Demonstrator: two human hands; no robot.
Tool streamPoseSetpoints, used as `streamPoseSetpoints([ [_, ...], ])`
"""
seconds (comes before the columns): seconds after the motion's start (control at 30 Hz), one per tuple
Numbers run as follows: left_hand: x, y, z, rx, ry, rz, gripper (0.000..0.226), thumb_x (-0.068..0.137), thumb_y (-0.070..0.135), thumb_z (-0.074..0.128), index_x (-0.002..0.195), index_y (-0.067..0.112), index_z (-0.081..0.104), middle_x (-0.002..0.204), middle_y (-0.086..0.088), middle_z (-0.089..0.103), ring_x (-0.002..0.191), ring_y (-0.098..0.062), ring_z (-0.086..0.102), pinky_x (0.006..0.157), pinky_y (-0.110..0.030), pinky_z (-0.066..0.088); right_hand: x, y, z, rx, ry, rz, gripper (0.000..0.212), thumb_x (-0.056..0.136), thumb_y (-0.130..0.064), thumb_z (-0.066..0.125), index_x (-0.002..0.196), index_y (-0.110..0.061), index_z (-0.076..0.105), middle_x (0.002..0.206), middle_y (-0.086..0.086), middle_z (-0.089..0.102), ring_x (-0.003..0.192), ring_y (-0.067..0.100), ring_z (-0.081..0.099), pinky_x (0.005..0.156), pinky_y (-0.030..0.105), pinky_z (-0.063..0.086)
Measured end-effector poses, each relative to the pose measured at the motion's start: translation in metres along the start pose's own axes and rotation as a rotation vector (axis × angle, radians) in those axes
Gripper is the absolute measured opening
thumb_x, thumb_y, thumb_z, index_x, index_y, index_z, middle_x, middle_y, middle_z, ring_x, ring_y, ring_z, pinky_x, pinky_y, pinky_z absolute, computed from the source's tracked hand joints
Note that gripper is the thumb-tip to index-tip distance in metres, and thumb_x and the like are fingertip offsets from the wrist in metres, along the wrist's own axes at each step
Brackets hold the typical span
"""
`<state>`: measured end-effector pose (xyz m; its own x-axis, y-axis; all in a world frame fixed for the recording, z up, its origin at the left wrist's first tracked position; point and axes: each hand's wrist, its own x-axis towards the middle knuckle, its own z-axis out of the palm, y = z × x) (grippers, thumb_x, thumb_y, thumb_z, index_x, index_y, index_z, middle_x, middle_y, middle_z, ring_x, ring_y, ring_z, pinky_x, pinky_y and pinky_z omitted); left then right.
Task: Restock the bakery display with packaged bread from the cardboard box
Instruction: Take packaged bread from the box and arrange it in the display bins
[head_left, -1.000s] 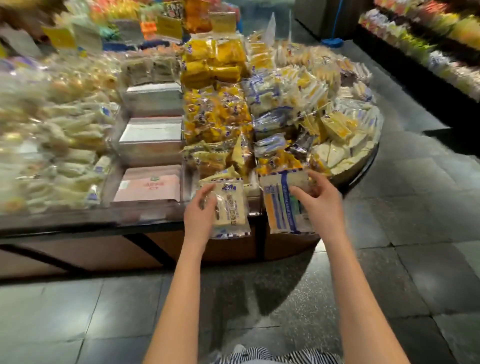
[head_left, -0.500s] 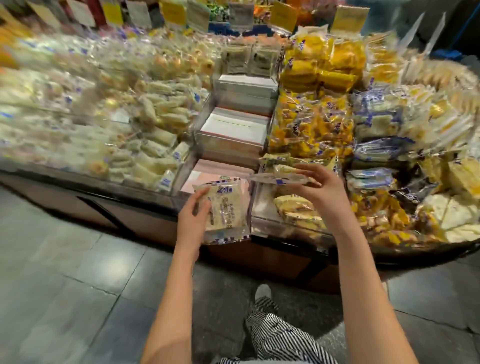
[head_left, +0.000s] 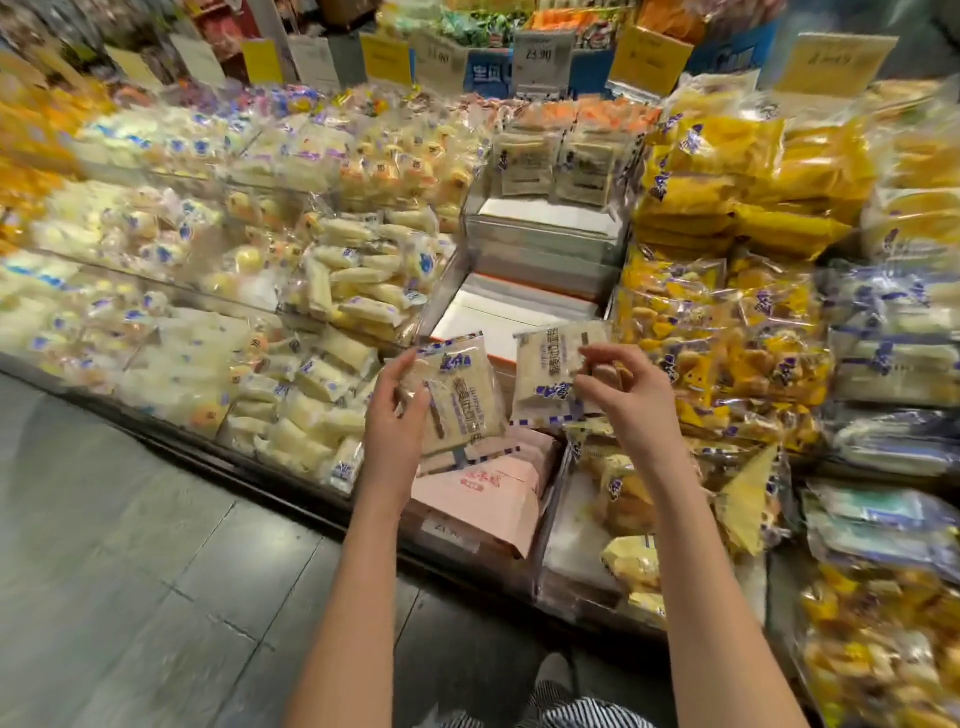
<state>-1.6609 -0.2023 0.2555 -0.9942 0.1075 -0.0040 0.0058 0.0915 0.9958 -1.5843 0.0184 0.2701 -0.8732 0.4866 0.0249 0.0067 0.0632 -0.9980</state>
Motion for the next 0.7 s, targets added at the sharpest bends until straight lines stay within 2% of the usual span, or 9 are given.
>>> streamPoseSetpoints([
  [0.07,0.018,-0.001,0.006,0.01,-0.02,-0.043,0.047,0.1,0.006,0.05,0.126,0.045,0.05,0.121,0.007,0.059,0.098,-0.004,0.066,0.069,-0.023,0.056,0.022,0.005,0.002,-0.016,0.017,-0.007,0.031,0.082,-0.001,0.072,0.109,-0.016,0.067,0.121,0.0,0.057,0.109,0.011,0.061,0.081,0.018,0.054],
  [0.13,0.034,-0.001,0.011,0.044,-0.013,-0.038,0.048,0.099,0.009,0.052,0.127,0.047,0.046,0.122,0.004,0.057,0.106,-0.013,0.063,0.08,-0.034,0.058,0.039,0.009,0.003,-0.017,0.031,0.05,0.031,0.079,0.0,0.074,0.106,-0.015,0.07,0.123,-0.001,0.055,0.11,0.009,0.059,0.082,0.015,0.052],
  [0.2,0.053,-0.001,0.017,0.088,-0.005,-0.004,0.046,0.098,0.013,0.055,0.125,0.049,0.046,0.13,-0.001,0.053,0.115,-0.021,0.056,0.096,-0.042,0.051,0.053,0.014,0.004,0.011,0.032,0.112,0.03,0.078,0.001,0.073,0.104,-0.013,0.072,0.115,0.001,0.064,0.103,0.009,0.063,0.075,0.012,0.052],
  [0.23,0.063,-0.001,0.019,0.1,-0.006,-0.005,0.045,0.097,0.014,0.057,0.126,0.048,0.046,0.132,-0.002,0.052,0.114,-0.022,0.055,0.098,-0.042,0.049,0.06,0.017,0.005,0.017,0.04,0.133,0.028,0.078,0.001,0.073,0.102,-0.013,0.073,0.109,0.001,0.068,0.099,0.011,0.065,0.071,0.012,0.051],
  [0.3,0.083,-0.003,0.024,0.084,-0.014,-0.017,0.046,0.094,0.018,0.061,0.124,0.05,0.049,0.127,-0.005,0.054,0.105,-0.027,0.057,0.094,-0.044,0.051,0.072,0.021,0.008,0.03,0.08,0.157,0.024,0.078,0.0,0.073,0.098,-0.014,0.073,0.101,0.002,0.072,0.096,0.015,0.068,0.069,0.016,0.052],
  [0.43,0.124,-0.012,0.034,0.035,-0.065,-0.038,0.045,0.087,0.023,0.064,0.11,0.06,0.053,0.124,-0.011,0.058,0.108,-0.033,0.063,0.088,-0.054,0.056,0.092,0.022,0.011,0.067,0.207,0.162,0.027,0.078,0.006,0.07,0.092,-0.017,0.073,0.094,0.002,0.074,0.093,0.018,0.07,0.077,0.031,0.058],
  [0.53,0.16,-0.014,0.042,0.073,-0.133,-0.037,0.043,0.088,0.022,0.067,0.11,0.056,0.054,0.122,-0.011,0.061,0.105,-0.028,0.066,0.086,-0.051,0.057,0.107,0.017,0.02,0.16,0.337,0.122,0.036,0.079,0.013,0.066,0.093,-0.019,0.071,0.085,-0.008,0.074,0.077,0.009,0.069,0.064,0.026,0.056],
  [0.63,0.203,-0.009,0.051,0.036,-0.161,-0.013,0.029,0.093,0.01,0.065,0.113,0.03,0.057,0.103,0.0,0.065,0.078,0.004,0.067,0.065,-0.022,0.057,0.125,0.01,0.03,0.14,0.435,0.078,0.044,0.08,0.016,0.061,0.105,-0.02,0.066,0.088,-0.007,0.07,0.071,0.002,0.066,0.058,0.019,0.053],
  [0.7,0.232,-0.003,0.056,0.025,-0.148,0.034,0.026,0.092,0.008,0.066,0.11,0.023,0.056,0.096,0.004,0.062,0.075,0.006,0.064,0.061,-0.014,0.051,0.139,0.008,0.037,0.058,0.484,0.047,0.048,0.082,0.009,0.064,0.118,-0.023,0.062,0.087,-0.003,0.068,0.068,0.003,0.064,0.062,0.021,0.054],
])
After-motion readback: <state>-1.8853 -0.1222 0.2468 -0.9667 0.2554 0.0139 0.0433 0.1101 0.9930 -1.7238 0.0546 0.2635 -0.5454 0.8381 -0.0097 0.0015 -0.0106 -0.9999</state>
